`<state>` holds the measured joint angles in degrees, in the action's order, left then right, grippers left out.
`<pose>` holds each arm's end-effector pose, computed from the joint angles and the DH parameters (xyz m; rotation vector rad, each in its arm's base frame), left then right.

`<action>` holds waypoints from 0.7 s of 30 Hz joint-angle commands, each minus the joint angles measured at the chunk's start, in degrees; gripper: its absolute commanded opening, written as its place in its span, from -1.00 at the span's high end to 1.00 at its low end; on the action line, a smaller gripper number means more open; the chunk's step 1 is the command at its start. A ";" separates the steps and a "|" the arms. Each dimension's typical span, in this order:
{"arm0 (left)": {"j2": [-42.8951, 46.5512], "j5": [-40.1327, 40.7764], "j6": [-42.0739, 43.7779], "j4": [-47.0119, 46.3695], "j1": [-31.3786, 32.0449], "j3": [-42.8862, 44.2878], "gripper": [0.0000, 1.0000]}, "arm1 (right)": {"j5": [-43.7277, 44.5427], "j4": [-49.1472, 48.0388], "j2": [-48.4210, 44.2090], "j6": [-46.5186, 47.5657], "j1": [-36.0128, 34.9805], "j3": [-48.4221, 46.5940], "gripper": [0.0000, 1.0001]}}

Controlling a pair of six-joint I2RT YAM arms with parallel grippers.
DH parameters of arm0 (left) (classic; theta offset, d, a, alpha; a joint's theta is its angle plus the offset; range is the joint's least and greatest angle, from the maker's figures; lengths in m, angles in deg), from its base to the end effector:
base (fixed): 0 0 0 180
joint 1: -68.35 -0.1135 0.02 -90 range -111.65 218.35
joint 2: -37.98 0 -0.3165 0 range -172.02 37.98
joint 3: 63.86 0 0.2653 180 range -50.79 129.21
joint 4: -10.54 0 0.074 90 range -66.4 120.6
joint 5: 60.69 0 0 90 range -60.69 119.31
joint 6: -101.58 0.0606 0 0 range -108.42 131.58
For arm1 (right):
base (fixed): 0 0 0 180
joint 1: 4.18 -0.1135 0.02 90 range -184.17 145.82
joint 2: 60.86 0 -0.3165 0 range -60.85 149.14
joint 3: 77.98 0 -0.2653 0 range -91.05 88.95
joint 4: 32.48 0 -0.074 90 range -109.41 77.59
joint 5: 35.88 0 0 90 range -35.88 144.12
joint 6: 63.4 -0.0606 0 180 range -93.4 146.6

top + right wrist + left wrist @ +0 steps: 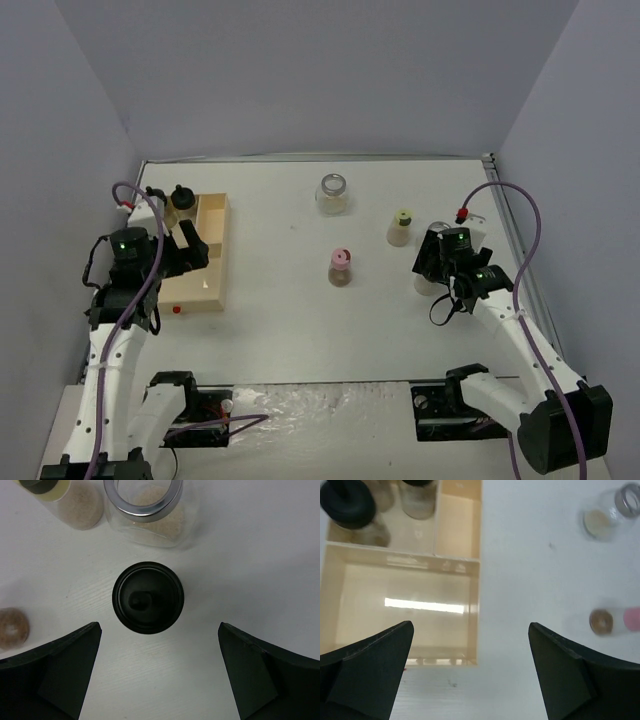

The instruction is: Organize the condiment bottles

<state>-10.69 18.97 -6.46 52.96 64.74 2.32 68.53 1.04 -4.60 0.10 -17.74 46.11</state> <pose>0.1855 0.0008 0.3747 -0.2636 1.9971 -0.3417 0.2171 0.0368 0.3011 0.3843 2.1093 0.1366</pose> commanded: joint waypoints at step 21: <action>11.65 9.62 4.24 2.13 9.85 -6.16 -0.94 | 2.61 -16.15 10.87 2.28 -0.37 2.84 -0.17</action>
<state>2.80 26.52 -3.32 56.71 74.40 -6.74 70.27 -12.11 6.34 1.67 -17.74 48.85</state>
